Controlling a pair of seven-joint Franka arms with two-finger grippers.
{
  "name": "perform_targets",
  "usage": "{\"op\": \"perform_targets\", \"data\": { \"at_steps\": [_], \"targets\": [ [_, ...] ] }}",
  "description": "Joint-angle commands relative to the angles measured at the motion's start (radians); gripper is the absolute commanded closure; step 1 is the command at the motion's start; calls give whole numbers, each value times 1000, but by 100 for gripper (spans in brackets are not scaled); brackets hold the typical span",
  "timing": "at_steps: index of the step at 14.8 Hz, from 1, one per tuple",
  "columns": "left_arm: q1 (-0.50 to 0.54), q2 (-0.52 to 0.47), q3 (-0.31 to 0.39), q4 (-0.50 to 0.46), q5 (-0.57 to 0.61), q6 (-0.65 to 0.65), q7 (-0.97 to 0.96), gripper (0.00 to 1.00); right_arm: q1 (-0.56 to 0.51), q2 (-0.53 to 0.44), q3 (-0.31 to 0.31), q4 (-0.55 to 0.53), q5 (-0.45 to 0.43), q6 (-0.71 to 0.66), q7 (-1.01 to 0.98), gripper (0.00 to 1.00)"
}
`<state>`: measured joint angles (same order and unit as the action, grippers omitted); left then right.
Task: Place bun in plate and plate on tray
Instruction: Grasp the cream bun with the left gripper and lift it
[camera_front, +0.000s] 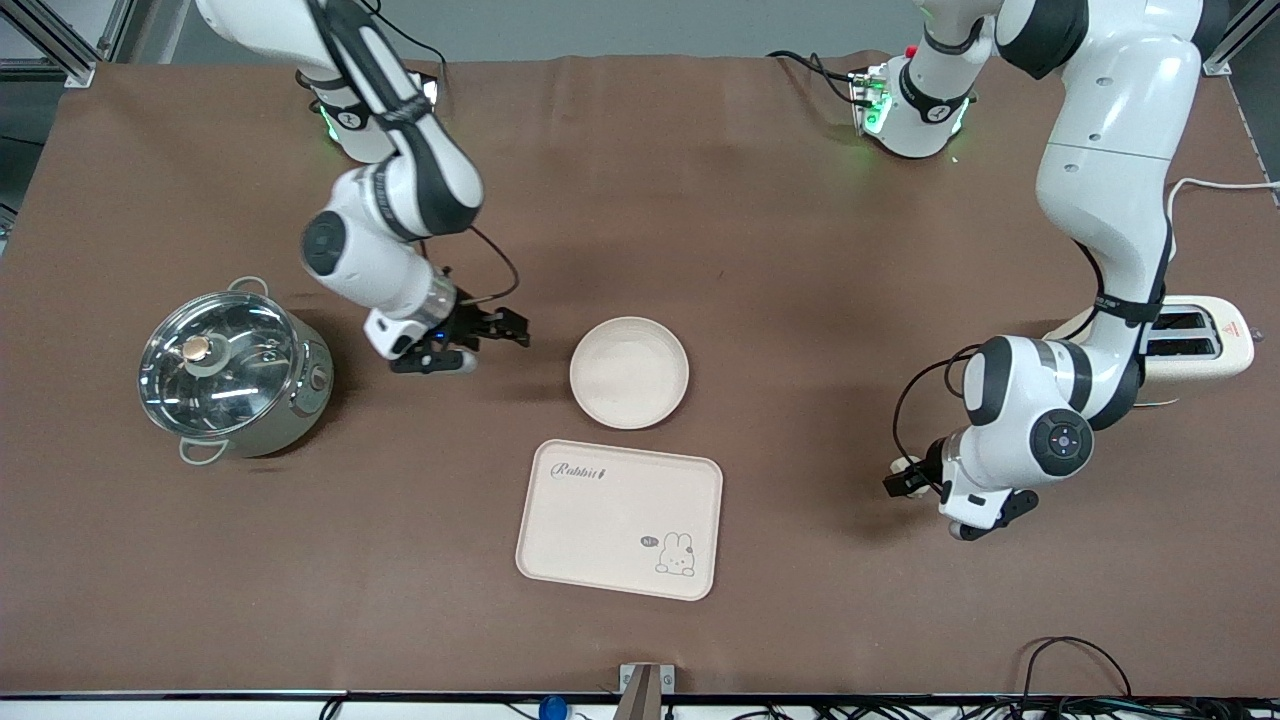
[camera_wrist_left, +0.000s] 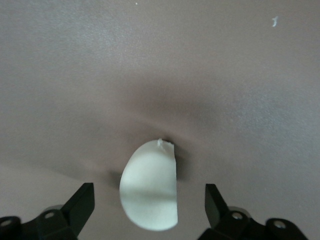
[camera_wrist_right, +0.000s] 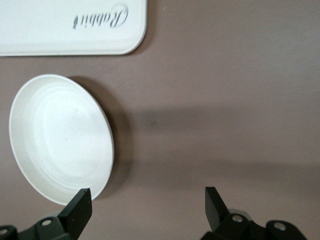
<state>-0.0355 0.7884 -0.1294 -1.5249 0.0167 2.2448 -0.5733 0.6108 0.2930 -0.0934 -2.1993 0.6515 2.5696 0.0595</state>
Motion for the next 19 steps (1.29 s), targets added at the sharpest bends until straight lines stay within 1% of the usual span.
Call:
{"op": "perform_targets", "data": {
  "at_steps": [1, 2, 3, 4, 5, 6, 8, 10, 15, 16, 17, 19],
  "targets": [
    [-4, 25, -4, 11, 5, 32, -20, 38, 55, 89, -11, 59, 109, 37, 14, 0],
    [-6, 23, -4, 11, 6, 32, -19, 45, 66, 110, -11, 82, 155, 43, 13, 0],
    [-6, 19, -4, 6, 5, 30, -20, 55, 79, 132, -11, 101, 181, 46, 13, 0],
    [-7, 17, -6, 5, 5, 30, -30, 63, 95, 152, -11, 119, 186, 47, 13, 0],
    [-24, 14, -6, 5, 5, 26, -51, 70, 101, 172, -11, 134, 188, 56, 14, 3],
    [-43, 6, -6, 5, 5, 19, -80, 73, 106, 187, -11, 147, 188, 72, 16, 6],
    [-93, -17, -6, 6, 5, 4, -176, 73, 121, 225, -11, 180, 188, 80, 37, 9],
    [-168, -41, -7, 14, 3, -30, -272, 73, 124, 251, -11, 197, 188, 84, 40, 10],
    [-394, -64, -7, 23, -1, -30, -545, 73, 124, 256, -12, 199, 188, 80, 39, 16],
    [-438, -63, -7, 25, -4, -28, -589, 72, 125, 256, -11, 199, 188, 84, 39, 21],
    [-480, -52, -7, 38, -4, -16, -629, 72, 125, 258, -11, 199, 188, 84, 39, 28],
    [-552, -23, -7, 58, -7, 13, -689, 71, 130, 259, -11, 199, 188, 89, 40, 48]
  ]
}}
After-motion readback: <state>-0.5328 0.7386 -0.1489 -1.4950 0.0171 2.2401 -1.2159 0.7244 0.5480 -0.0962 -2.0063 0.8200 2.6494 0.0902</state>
